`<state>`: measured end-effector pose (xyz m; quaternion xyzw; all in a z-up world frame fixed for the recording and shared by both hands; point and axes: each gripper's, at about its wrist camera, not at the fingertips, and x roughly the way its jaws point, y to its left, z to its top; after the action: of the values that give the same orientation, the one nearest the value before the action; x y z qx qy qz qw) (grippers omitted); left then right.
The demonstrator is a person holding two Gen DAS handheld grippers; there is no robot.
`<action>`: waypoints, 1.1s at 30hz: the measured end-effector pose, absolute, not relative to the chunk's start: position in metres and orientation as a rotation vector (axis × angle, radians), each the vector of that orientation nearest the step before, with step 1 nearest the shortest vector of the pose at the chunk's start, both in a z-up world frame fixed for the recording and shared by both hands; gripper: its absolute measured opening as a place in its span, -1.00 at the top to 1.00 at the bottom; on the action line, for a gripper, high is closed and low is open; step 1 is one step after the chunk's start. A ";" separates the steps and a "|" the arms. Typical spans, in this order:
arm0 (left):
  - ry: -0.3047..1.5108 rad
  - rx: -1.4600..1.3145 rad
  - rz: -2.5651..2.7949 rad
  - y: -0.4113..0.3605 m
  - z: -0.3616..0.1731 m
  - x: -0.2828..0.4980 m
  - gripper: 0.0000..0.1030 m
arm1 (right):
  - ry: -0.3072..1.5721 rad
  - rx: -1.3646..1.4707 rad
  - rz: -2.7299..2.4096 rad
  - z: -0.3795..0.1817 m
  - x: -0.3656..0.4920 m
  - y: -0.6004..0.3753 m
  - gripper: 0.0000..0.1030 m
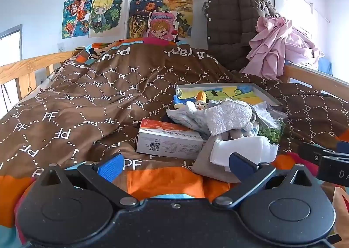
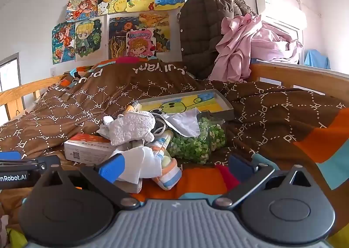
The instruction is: Organize soft objects
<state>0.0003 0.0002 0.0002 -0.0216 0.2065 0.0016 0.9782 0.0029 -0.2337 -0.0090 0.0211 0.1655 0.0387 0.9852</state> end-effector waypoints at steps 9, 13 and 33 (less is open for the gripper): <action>0.402 -0.104 -0.021 0.010 -0.003 -0.002 -0.99 | 0.338 0.045 0.087 -0.010 0.005 -0.236 -1.00; 0.406 -0.124 -0.026 0.006 -0.002 -0.001 -0.99 | 0.340 0.044 0.091 -0.008 0.003 -0.235 -1.00; 0.409 -0.151 -0.027 0.006 -0.002 0.000 -0.99 | 0.346 0.044 0.111 -0.011 0.003 -0.231 -1.00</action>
<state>-0.0003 0.0063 -0.0022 -0.0750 0.2030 -0.0133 0.9762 0.0030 -0.2308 -0.0113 0.0219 0.1721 0.0550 0.9833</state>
